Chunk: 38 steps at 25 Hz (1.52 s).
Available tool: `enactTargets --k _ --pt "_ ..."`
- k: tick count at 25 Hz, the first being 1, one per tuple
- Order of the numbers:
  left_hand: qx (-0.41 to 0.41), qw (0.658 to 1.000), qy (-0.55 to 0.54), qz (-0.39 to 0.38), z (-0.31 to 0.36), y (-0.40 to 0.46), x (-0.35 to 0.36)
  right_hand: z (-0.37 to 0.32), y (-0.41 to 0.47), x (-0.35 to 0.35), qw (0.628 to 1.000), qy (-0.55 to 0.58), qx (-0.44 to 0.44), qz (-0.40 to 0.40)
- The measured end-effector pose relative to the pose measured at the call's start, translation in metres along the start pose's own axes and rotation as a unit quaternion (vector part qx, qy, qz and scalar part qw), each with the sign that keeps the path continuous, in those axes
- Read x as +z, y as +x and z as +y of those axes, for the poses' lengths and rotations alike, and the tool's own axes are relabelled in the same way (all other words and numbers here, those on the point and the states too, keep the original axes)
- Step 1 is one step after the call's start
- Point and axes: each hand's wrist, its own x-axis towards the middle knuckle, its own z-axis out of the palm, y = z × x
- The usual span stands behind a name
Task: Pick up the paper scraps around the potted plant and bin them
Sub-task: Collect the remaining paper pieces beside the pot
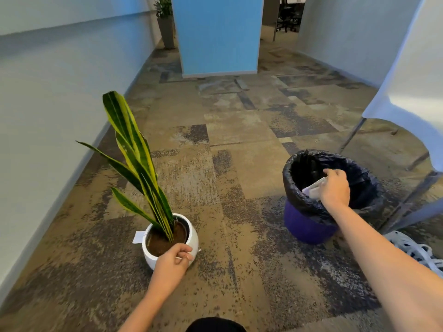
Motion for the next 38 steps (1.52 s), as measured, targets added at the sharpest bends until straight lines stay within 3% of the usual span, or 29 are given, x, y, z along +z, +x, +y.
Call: enactTargets --k 6,12,17,22,26,32,38 --pt "-0.024 0.999 -0.02 0.024 -0.029 -0.001 -0.023 -0.049 -0.047 0.028 0.985 0.075 -0.124 0.093" --pt "-0.079 0.994 -0.038 0.064 -0.094 0.001 -0.068 -0.13 -0.137 0.094 0.951 0.162 -0.262 0.002" --pt "-0.155 0.982 0.052 0.1 -0.185 0.009 -0.109 -0.203 -0.225 0.147 0.862 0.188 -0.465 -0.078" --pt "-0.205 0.944 0.259 0.015 -0.274 0.016 -0.15 -0.257 -0.285 0.211 0.764 0.181 -0.584 -0.206" --pt "-0.287 0.894 0.331 -0.094 -0.324 0.011 -0.169 -0.272 -0.315 0.273 0.743 0.088 -0.583 -0.316" --pt "-0.35 0.87 0.283 -0.201 -0.361 0.013 -0.172 -0.297 -0.337 0.352 0.784 -0.074 -0.469 -0.4" --pt "-0.34 0.86 0.331 -0.187 -0.373 0.015 -0.15 -0.321 -0.332 0.412 0.813 -0.143 -0.317 -0.466"
